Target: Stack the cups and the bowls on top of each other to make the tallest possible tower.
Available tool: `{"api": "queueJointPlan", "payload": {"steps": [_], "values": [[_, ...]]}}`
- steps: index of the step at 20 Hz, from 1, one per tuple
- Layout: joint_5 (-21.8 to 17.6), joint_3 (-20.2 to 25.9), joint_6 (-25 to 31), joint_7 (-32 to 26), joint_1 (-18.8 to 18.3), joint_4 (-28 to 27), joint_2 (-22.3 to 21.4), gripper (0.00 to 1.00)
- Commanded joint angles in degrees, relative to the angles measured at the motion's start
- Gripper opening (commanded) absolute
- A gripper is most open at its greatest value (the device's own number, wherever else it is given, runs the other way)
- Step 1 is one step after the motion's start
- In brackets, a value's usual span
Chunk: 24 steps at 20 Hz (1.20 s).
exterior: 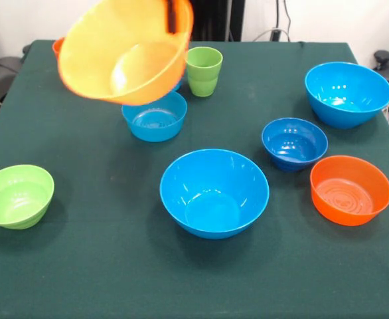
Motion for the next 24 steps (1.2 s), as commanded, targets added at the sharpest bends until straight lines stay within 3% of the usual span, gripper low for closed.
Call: {"api": "queueJointPlan", "payload": {"steps": [1, 6, 12, 19, 24], "values": [[10.39, -3.58, 4.65, 12.53, 7.48, 7.15, -9.1, 0.0], [16.95, -5.4, 1.08, 18.43, 12.72, 9.4, -10.87, 0.0], [17.43, -9.68, -3.21, 24.34, 18.09, 9.06, -8.41, 0.0], [13.87, -12.33, -6.79, 27.16, 21.16, 8.82, -5.27, 0.0], [7.56, -16.14, -11.99, 29.48, 23.36, 7.71, -1.53, 0.0]]}}
